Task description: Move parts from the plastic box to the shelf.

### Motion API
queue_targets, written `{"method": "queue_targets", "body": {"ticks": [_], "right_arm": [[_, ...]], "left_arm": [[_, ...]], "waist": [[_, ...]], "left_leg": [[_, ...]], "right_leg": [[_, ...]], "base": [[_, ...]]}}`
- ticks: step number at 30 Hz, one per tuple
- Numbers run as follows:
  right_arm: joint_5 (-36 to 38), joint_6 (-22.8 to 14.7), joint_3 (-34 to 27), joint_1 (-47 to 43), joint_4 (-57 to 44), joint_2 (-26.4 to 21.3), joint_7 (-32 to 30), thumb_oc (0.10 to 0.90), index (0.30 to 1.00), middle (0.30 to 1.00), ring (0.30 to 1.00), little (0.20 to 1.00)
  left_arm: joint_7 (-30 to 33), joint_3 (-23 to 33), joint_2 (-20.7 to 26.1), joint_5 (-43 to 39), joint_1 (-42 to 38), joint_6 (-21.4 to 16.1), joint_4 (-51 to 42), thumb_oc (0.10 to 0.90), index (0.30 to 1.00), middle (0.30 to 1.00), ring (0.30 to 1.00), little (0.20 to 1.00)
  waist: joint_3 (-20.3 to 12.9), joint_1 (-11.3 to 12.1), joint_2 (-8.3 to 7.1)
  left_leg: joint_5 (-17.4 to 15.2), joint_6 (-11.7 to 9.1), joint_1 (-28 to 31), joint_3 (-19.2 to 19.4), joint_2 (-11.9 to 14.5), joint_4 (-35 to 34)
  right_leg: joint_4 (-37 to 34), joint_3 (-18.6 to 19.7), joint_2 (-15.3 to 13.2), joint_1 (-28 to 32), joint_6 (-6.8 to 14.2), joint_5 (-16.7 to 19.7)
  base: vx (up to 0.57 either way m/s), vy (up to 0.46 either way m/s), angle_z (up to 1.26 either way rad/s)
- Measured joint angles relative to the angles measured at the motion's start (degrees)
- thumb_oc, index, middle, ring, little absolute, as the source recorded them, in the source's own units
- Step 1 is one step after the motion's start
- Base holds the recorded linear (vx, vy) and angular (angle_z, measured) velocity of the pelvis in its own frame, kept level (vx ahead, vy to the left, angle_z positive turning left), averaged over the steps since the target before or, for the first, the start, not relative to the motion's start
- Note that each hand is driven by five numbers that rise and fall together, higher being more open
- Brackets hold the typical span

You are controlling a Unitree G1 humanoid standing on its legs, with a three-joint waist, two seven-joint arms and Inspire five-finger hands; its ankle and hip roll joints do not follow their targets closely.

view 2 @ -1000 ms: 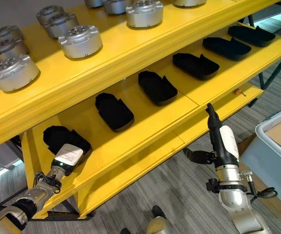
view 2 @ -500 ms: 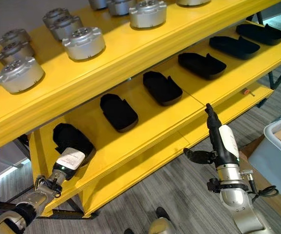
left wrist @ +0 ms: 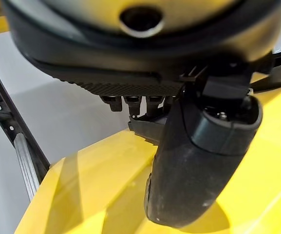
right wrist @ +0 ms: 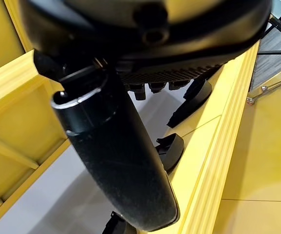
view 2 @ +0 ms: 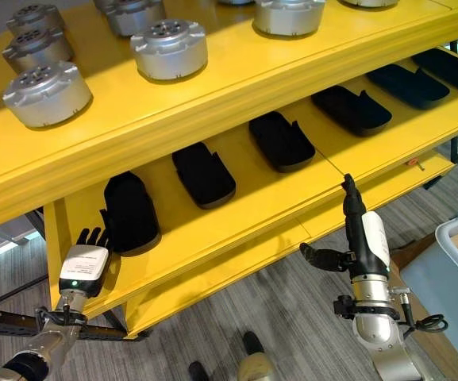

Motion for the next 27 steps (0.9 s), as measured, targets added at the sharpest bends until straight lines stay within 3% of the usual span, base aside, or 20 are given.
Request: {"method": "queue_targets", "body": {"ticks": [15,16,18,19,22,25,27], "right_arm": [[0.0,0.4,0.0,0.1,-0.1,0.0,-1.0,0.9,1.0,1.0,1.0,1.0],[0.0,0.4,0.0,0.3,-0.2,0.5,-1.1,0.9,1.0,1.0,1.0,1.0],[0.2,0.4,-3.3,6.1,-5.9,4.6,-0.6,0.9,1.0,1.0,1.0,1.0],[0.2,-0.2,-2.8,8.0,-7.2,4.9,-0.5,0.9,1.0,1.0,1.0,1.0],[0.2,-1.0,-1.0,7.4,-8.1,5.0,2.5,0.9,1.0,1.0,1.0,1.0],[0.2,-1.2,-1.0,7.6,-12.1,5.2,4.5,0.9,1.0,1.0,1.0,1.0],[0.5,-2.8,-1.1,7.8,-15.0,5.1,6.7,0.9,1.0,1.0,1.0,1.0]], "left_arm": [[3.0,2.1,-0.5,-8.1,-0.3,-2.5,-2.2,0.9,1.0,1.0,1.0,1.0],[2.8,2.4,-1.7,-10.7,0.6,-3.7,-3.0,0.9,1.0,1.0,1.0,1.0],[1.6,19.3,-12.2,-26.0,9.1,-9.8,-18.5,0.9,1.0,1.0,1.0,1.0],[3.7,19.3,-14.4,-31.2,10.9,-12.2,-21.9,0.9,1.0,1.0,1.0,1.0],[0.6,17.9,-14.2,-39.2,11.7,-13.9,-22.5,0.9,1.0,1.0,1.0,1.0],[-4.2,19.1,-14.9,-48.7,15.5,-15.9,-27.9,0.9,1.0,1.0,1.0,1.0],[-12.0,20.0,-14.6,-57.9,20.9,-17.4,-36.4,0.9,1.0,1.0,1.0,1.0]], "waist": [[0.0,0.0,-0.83],[0.0,0.4,-1.12],[0.2,0.5,-1.64],[0.0,1.2,-2.29],[0.0,3.3,-3.78],[0.0,4.3,-4.11],[0.0,6.2,-4.38]], "left_leg": [[0.0,0.0,0.0,-0.1,0.1,0.0],[0.0,-0.1,0.0,-0.3,0.2,0.0],[0.1,-0.3,0.3,-1.6,0.3,0.0],[0.2,-0.4,0.5,-2.0,0.5,0.0],[0.4,-0.7,0.4,-2.6,1.1,0.0],[0.6,-1.0,-0.4,-3.5,1.3,0.0],[0.9,-1.2,-0.7,-4.3,1.5,0.0]], "right_leg": [[0.0,0.0,0.0,0.1,-0.1,0.0],[0.1,-0.2,0.1,0.3,0.0,0.0],[-0.2,-1.6,0.3,1.1,-0.3,-0.5],[0.0,-2.2,0.5,1.5,-0.3,-0.5],[0.0,-2.7,1.0,1.6,-0.5,-0.8],[0.0,-3.5,1.1,1.3,-0.7,-0.9],[0.0,-4.3,1.3,1.4,-0.9,-0.9]], "base": [[0.0,-0.023,0.0],[-0.03,-0.203,0.06],[-0.03,-0.097,0.29],[-0.02,-0.094,0.28],[-0.04,-0.114,0.11],[-0.06,-0.145,0.16],[-0.09,-0.183,0.17]]}}
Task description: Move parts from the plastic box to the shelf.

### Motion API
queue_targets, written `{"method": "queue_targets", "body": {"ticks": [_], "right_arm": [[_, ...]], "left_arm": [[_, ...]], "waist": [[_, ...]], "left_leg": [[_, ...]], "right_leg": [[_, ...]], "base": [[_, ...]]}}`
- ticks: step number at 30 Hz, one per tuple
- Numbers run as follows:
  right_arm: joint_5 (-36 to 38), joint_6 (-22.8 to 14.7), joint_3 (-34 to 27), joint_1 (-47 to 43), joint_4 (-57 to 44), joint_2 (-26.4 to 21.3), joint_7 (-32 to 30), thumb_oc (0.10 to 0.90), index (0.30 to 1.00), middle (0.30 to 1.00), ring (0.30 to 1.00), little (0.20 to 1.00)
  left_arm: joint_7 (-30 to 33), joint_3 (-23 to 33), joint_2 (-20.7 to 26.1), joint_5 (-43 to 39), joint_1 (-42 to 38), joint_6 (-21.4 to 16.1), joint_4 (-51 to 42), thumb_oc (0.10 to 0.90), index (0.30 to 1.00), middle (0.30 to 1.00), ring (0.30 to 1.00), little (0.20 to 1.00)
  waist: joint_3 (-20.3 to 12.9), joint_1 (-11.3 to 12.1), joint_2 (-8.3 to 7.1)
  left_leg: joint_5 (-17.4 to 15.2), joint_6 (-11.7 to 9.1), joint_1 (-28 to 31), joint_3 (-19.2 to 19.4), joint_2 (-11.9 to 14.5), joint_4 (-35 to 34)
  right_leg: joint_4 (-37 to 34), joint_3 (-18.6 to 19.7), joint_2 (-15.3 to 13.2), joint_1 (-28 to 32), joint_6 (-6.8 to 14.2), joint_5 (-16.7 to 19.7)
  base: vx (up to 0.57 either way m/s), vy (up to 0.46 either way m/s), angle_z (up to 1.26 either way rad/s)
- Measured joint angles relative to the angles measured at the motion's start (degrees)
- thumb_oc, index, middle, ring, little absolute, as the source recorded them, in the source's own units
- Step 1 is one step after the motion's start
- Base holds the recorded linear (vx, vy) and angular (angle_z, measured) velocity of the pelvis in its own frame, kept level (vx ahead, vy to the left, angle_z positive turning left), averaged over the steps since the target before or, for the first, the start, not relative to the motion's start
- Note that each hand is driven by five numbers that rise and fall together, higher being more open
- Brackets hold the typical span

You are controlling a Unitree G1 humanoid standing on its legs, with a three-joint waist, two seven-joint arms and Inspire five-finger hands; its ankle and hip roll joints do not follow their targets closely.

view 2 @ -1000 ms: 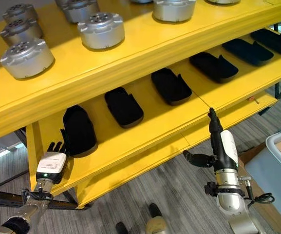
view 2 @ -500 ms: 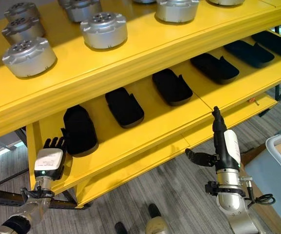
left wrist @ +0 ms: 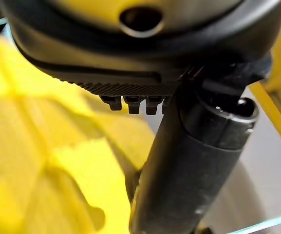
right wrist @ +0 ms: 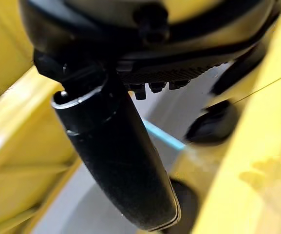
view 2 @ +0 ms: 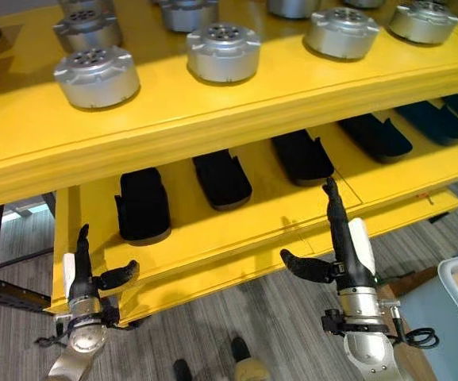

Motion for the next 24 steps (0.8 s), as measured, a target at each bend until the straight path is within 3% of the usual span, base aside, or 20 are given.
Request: {"method": "queue_targets", "body": {"ticks": [7,15,19,20,21,22,24], "right_arm": [[2.2,-0.3,0.1,-0.5,-1.2,-1.6,3.2,0.9,1.0,1.0,1.0,1.0],[6.5,-0.4,2.8,-3.9,-1.2,-2.8,7.5,0.9,1.0,1.0,1.0,1.0],[7.6,-1.4,3.3,-4.2,-1.2,-3.0,10.3,0.9,1.0,1.0,1.0,1.0],[8.1,-1.6,3.3,-4.1,-1.2,-3.0,11.5,0.9,1.0,1.0,1.0,1.0],[8.8,-2.1,3.2,-3.3,-1.2,-3.0,12.0,0.9,1.0,1.0,1.0,1.0],[8.7,-2.3,3.3,-2.1,-1.2,-3.5,13.1,0.9,1.0,1.0,1.0,1.0],[8.9,-2.3,3.8,-3.0,-0.9,-4.0,15.8,0.9,1.0,1.0,1.0,1.0]], "left_arm": [[-11.6,0.2,1.7,-15.0,4.7,-3.6,-7.7,0.9,1.0,1.0,1.0,1.0],[-22.4,0.5,4.4,-21.2,8.4,-5.3,-8.3,0.9,1.0,1.0,1.0,1.0],[-27.0,0.6,4.6,-24.7,9.8,-6.7,-8.7,0.9,1.0,1.0,1.0,1.0],[-29.6,0.6,4.6,-27.5,10.1,-6.7,-8.6,0.9,1.0,1.0,1.0,1.0],[-31.9,0.5,4.7,-28.7,9.9,-6.7,-8.5,0.9,1.0,1.0,1.0,1.0],[-35.2,-0.4,4.7,-30.7,8.9,-6.7,-8.6,0.9,1.0,1.0,1.0,1.0],[-36.9,-0.6,5.1,-30.8,8.5,-6.5,-9.0,0.9,1.0,1.0,1.0,1.0]], "waist": [[-0.1,4.7,-0.66],[-0.1,8.8,-1.0],[-0.1,9.5,-0.72],[0.0,9.3,-0.53],[0.0,8.2,-0.49],[0.1,7.2,-0.57],[0.5,8.1,-0.59]], "left_leg": [[0.6,-0.3,-0.8,-2.5,0.4,0.0],[2.0,-1.7,-2.5,-5.7,1.7,0.3],[1.8,-1.6,-3.7,-6.7,2.2,0.0],[1.3,-1.7,-4.5,-5.6,2.2,0.0],[0.9,-1.0,-5.2,-0.5,3.5,0.0],[-0.3,-0.3,-5.6,7.6,4.9,0.3],[-1.3,0.7,-6.9,9.2,5.4,5.2]], "right_leg": [[0.0,-2.7,0.4,0.4,-0.6,-0.4],[0.0,-5.5,1.8,0.2,-1.9,-0.5],[0.1,-7.6,2.2,0.4,-2.5,-0.8],[0.1,-9.5,2.0,0.5,-3.2,-0.4],[0.1,-11.8,1.5,0.6,-3.3,-0.5],[0.1,-15.2,-0.3,0.6,-3.7,-0.9],[0.5,-16.4,-2.3,0.4,-3.9,-0.9]], "base": [[-0.06,-0.155,0.2],[-0.04,-0.153,0.19],[-0.06,-0.043,0.27],[-0.09,0.023,0.74],[-0.14,0.102,1.38],[-0.16,0.145,1.33],[-0.1,0.104,0.53]]}}
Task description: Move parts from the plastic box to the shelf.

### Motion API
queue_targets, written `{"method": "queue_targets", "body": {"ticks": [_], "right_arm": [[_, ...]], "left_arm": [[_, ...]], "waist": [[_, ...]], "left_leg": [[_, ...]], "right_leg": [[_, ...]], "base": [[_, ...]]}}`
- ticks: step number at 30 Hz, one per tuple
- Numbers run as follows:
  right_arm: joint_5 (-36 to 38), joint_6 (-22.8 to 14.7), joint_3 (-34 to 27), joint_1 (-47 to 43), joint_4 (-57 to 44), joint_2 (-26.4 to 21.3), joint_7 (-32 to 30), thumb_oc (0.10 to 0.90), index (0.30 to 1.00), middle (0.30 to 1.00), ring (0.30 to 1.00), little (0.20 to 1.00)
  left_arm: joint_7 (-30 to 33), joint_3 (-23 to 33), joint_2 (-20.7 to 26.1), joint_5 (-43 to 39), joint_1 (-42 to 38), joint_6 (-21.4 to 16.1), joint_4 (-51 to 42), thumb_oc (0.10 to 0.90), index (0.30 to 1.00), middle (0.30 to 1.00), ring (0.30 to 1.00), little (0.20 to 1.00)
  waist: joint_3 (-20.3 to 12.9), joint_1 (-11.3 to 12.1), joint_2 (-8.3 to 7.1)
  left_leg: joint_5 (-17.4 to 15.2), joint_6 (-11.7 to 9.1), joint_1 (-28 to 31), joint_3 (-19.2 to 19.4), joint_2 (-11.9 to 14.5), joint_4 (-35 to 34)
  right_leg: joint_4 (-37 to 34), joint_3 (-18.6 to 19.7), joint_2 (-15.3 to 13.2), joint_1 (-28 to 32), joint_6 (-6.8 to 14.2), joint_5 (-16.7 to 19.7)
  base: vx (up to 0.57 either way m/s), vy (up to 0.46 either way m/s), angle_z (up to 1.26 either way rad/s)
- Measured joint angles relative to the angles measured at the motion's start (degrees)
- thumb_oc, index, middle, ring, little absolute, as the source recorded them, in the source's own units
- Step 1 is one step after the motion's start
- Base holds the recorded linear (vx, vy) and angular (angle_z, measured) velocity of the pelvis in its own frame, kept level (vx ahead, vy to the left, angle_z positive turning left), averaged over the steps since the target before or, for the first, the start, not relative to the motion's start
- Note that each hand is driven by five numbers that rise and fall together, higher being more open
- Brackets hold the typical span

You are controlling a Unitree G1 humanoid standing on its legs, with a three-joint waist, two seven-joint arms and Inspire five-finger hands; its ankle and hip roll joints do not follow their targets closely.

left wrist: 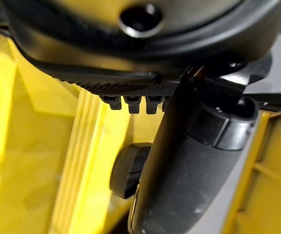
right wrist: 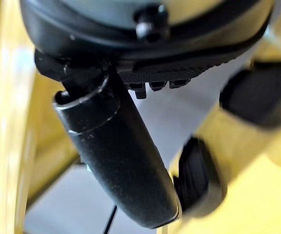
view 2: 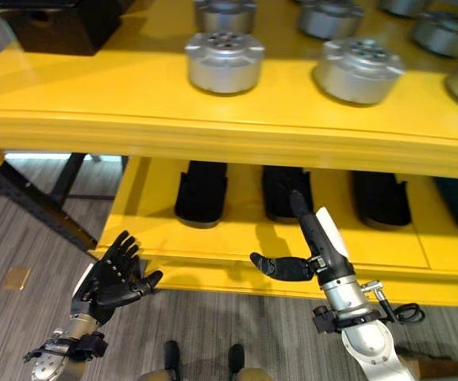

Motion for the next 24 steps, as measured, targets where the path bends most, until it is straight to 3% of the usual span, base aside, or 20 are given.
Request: {"method": "queue_targets", "body": {"ticks": [2,3,4,7,11,15,19,24], "right_arm": [[2.1,-0.2,1.3,-1.3,-0.1,-0.8,2.3,0.9,1.0,1.0,1.0,1.0],[3.6,-0.8,1.6,-1.6,-0.4,-2.1,4.1,0.9,1.0,1.0,1.0,1.0],[6.8,-0.8,1.7,-2.1,-0.5,-3.8,7.5,0.9,1.0,1.0,1.0,1.0],[11.1,-0.8,1.8,-2.8,-0.4,-3.3,11.3,0.9,1.0,1.0,1.0,1.0],[15.1,-0.5,2.4,-5.9,-0.4,-2.2,16.2,0.9,1.0,1.0,1.0,1.0],[17.2,-0.2,1.5,-6.4,-0.4,0.2,18.2,0.9,1.0,1.0,1.0,1.0],[17.2,1.3,1.7,-6.9,-0.5,-0.2,20.6,0.9,1.0,1.0,1.0,1.0],[17.0,3.6,1.9,-7.0,-1.2,-0.4,25.1,0.9,1.0,1.0,1.0,1.0]], "left_arm": [[0.0,-0.1,0.2,0.0,0.1,0.5,-0.1,0.9,1.0,1.0,1.0,1.0],[0.0,-0.5,0.2,0.0,0.1,0.8,-0.2,0.9,1.0,1.0,1.0,1.0],[-0.1,-1.2,0.6,0.1,-0.4,2.5,-1.2,0.9,1.0,1.0,1.0,1.0],[-2.9,-1.6,1.4,-2.8,-3.2,3.8,-1.7,0.9,1.0,1.0,1.0,1.0],[-7.4,-2.5,2.3,-5.0,-4.3,5.1,-1.6,0.9,1.0,1.0,1.0,1.0],[-12.7,-3.2,3.7,-10.9,-3.4,5.1,-1.7,0.9,1.0,1.0,1.0,1.0],[-15.4,-4.5,3.8,-11.0,-3.3,5.0,-1.7,0.9,1.0,1.0,1.0,1.0],[-16.0,-5.9,3.3,-15.2,-3.1,1.2,-1.5,0.9,1.0,1.0,1.0,1.0]], "waist": [[0.3,0.4,-0.57],[0.2,-0.2,-0.08],[0.1,-0.5,0.39],[0.1,-0.2,-0.3],[0.0,0.1,-1.99],[0.0,-0.2,-2.05],[-0.1,-0.2,-2.05],[-0.4,-0.3,-2.42]], "left_leg": [[-1.2,-0.3,0.0,-0.9,-0.2,5.5],[-0.7,-0.4,0.9,-2.4,0.0,7.6],[-1.6,-2.0,1.9,-5.0,-1.9,7.3],[-1.7,-1.2,3.5,-4.9,-4.4,0.9],[-0.5,0.7,4.4,-5.5,-7.3,-1.4],[1.3,0.8,5.8,-6.0,-8.0,-4.8],[1.6,0.6,5.8,-5.8,-7.9,-4.8],[1.9,0.3,5.8,-5.7,-7.6,-4.8]], "right_leg": [[1.1,0.7,-1.7,0.0,1.0,-0.7],[2.3,0.4,-2.5,0.0,1.7,-1.7],[5.1,1.2,-4.1,-0.7,4.1,-2.5],[4.7,1.7,-5.7,-1.9,6.5,-1.6],[1.9,2.6,-8.0,-0.4,8.1,0.2],[-0.4,2.1,-8.1,1.0,8.6,1.5],[-0.4,1.9,-7.9,1.1,8.5,1.9],[-0.4,2.5,-7.4,1.0,8.2,2.2]], "base": [[-0.08,0.109,0.02],[-0.1,0.221,0.21],[-0.08,0.244,0.21],[-0.07,0.191,0.14],[-0.09,0.221,0.15],[-0.1,0.196,0.1],[-0.09,0.155,0.0],[-0.1,0.119,-0.01]]}}
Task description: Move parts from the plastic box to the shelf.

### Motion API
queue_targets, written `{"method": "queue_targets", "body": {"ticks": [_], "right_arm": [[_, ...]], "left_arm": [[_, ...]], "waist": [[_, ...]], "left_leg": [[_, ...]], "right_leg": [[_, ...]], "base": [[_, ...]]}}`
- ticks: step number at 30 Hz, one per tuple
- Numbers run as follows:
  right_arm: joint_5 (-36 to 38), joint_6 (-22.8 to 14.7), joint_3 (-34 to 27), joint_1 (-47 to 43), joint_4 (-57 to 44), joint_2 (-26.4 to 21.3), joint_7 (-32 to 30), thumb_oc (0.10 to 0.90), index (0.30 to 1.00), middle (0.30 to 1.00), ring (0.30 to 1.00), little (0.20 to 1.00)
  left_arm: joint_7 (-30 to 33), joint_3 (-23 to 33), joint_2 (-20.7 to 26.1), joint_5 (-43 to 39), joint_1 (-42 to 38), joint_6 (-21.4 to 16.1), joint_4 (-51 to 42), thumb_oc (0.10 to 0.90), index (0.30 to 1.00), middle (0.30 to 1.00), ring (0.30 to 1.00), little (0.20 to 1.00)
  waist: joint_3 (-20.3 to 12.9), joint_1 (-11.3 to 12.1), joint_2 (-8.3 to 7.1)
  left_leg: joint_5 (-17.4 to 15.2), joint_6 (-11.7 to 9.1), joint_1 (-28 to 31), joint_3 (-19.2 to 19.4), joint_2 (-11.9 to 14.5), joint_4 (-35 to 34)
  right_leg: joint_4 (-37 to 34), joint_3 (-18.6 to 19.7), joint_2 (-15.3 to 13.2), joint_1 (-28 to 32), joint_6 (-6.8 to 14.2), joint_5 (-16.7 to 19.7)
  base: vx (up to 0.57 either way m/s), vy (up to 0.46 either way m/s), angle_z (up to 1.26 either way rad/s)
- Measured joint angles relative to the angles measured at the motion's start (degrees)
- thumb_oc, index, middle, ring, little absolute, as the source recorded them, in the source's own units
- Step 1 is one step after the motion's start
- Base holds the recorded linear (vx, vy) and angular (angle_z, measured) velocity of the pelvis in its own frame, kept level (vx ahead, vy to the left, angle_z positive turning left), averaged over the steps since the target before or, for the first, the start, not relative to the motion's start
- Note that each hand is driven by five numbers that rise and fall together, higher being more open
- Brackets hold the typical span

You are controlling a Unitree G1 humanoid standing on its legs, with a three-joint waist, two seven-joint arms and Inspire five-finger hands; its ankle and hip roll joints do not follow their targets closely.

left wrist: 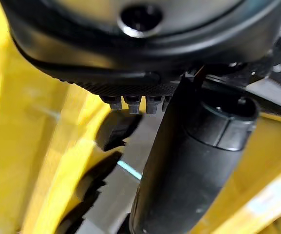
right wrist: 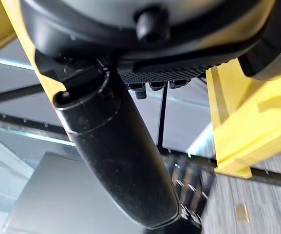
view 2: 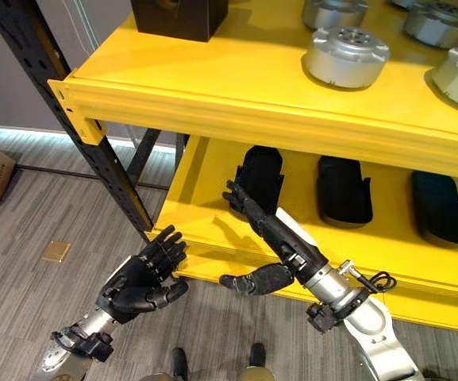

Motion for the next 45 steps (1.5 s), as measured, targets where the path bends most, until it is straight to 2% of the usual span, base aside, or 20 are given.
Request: {"method": "queue_targets", "body": {"ticks": [1,3,7,12,17,22,24,26,27,30,41,45], "right_arm": [[-1.3,1.3,0.1,-0.4,-1.2,-1.3,1.9,0.9,1.0,1.0,1.0,1.0],[-2.4,1.5,0.8,-1.8,-1.5,-3.3,4.7,0.9,1.0,1.0,1.0,1.0],[-6.6,2.3,5.9,-4.5,-1.6,-5.2,8.3,0.9,1.0,1.0,1.0,1.0],[-13.2,2.3,7.7,-4.5,-0.9,-6.3,7.9,0.9,1.0,1.0,1.0,1.0],[-23.4,2.7,7.5,-6.4,4.0,-6.7,3.7,0.9,1.0,1.0,1.0,1.0],[-29.3,3.2,7.7,-6.4,4.9,-6.7,0.6,0.9,1.0,1.0,1.0,1.0],[-31.9,3.6,7.6,-6.4,4.9,-7.2,-1.1,0.9,1.0,1.0,1.0,1.0],[-32.7,3.8,7.6,-6.4,5.5,-8.0,-2.5,0.9,1.0,1.0,1.0,1.0],[-33.9,4.5,7.3,-6.4,5.7,-8.1,-4.0,0.9,1.0,1.0,1.0,1.0],[-34.6,4.5,7.1,-6.4,6.2,-8.1,-5.6,0.9,1.0,1.0,1.0,1.0],[-35.5,4.5,7.9,-7.8,9.0,-7.0,-6.4,0.9,1.0,1.0,1.0,1.0],[-37.6,4.4,10.2,-10.6,11.8,-7.0,-7.2,0.9,1.0,1.0,1.0,1.0]], "left_arm": [[-0.2,0.0,-0.5,0.2,-0.5,-0.6,0.7,0.9,1.0,1.0,1.0,1.0],[-1.2,-0.1,-0.2,0.1,-1.2,-0.5,1.3,0.9,1.0,1.0,1.0,1.0],[-2.8,-0.3,0.8,0.1,-2.7,0.7,1.3,0.9,1.0,1.0,1.0,1.0],[-5.5,-0.4,2.4,-1.6,-5.1,0.7,1.2,0.9,1.0,1.0,1.0,1.0],[-6.1,1.8,2.1,-7.3,-6.2,0.8,-1.4,0.9,1.0,1.0,1.0,1.0],[-3.2,5.5,0.1,-9.2,-6.2,5.6,-4.2,0.9,1.0,1.0,1.0,1.0],[-3.1,6.4,0.2,-8.3,-5.9,5.9,-4.3,0.9,1.0,1.0,1.0,1.0],[-2.3,6.4,0.1,-6.7,-5.6,6.3,-4.2,0.9,1.0,1.0,1.0,1.0],[-1.6,6.3,-0.2,-5.4,-5.4,6.9,-4.2,0.9,1.0,1.0,1.0,1.0],[-1.4,6.3,-0.6,-4.3,-5.2,7.0,-4.0,0.9,1.0,1.0,1.0,1.0],[-1.6,6.2,-1.8,-4.4,-4.8,7.0,-4.1,0.9,1.0,1.0,1.0,1.0],[-1.6,5.8,-1.8,-4.3,-4.9,7.0,-4.1,0.9,1.0,1.0,1.0,1.0]], "waist": [[-0.2,0.1,-0.3],[-0.5,0.1,-0.99],[-1.6,0.1,-2.94],[-1.7,0.3,-3.27],[-1.7,0.5,-3.09],[-1.7,0.4,-2.79],[-1.7,0.4,-2.37],[-1.7,0.3,-1.82],[-1.7,0.3,-1.08],[-1.7,0.2,-0.47],[-1.7,0.5,-0.15],[-1.7,0.5,-0.15]], "left_leg": [[-0.1,0.0,-0.3,0.1,0.0,0.0],[0.0,0.0,-0.3,0.1,-0.1,0.0],[-0.3,0.7,-1.0,-0.6,0.1,0.4],[0.3,1.0,-2.5,-4.2,-0.1,1.1],[1.4,0.3,-2.1,-5.7,0.9,0.7],[1.4,-0.4,0.0,-5.8,1.8,0.0],[1.5,-0.6,-0.1,-5.7,1.9,0.0],[1.5,-0.6,-0.1,-5.6,2.0,0.0],[1.4,-0.6,0.0,-5.5,2.0,0.0],[1.5,-0.8,0.0,-5.4,2.0,0.0],[1.6,-1.1,-0.1,-5.1,2.2,0.0],[1.5,-1.1,-0.1,-4.9,2.3,0.0]], "right_leg": [[0.2,0.1,0.0,-0.1,-0.1,0.1],[0.5,0.1,0.0,-0.1,-0.1,0.1],[3.1,0.2,-0.2,-1.3,0.4,-0.5],[3.7,2.6,-0.2,-0.5,0.7,-2.6],[2.6,2.4,1.3,0.6,0.3,-2.4],[0.0,2.4,2.1,3.3,-0.2,-2.0],[0.0,2.5,2.6,3.1,-0.4,-1.9],[0.0,2.6,2.6,3.2,-0.4,-1.9],[-0.1,2.7,2.6,3.1,-0.4,-1.9],[-0.1,2.8,2.6,3.1,-0.5,-1.8],[-0.1,3.1,2.6,2.8,-0.5,-1.8],[-0.1,3.1,2.6,2.7,-0.5,-1.8]], "base": [[-0.16,0.167,0.0],[-0.07,0.061,0.01],[-0.07,0.007,0.08],[0.01,-0.053,0.37],[0.07,-0.102,0.16],[0.05,-0.049,-0.03],[0.06,-0.018,-0.04],[0.07,-0.013,-0.01],[0.08,-0.022,-0.03],[0.03,-0.009,-0.02],[0.04,-0.012,-0.01],[0.05,-0.017,-0.01]]}}
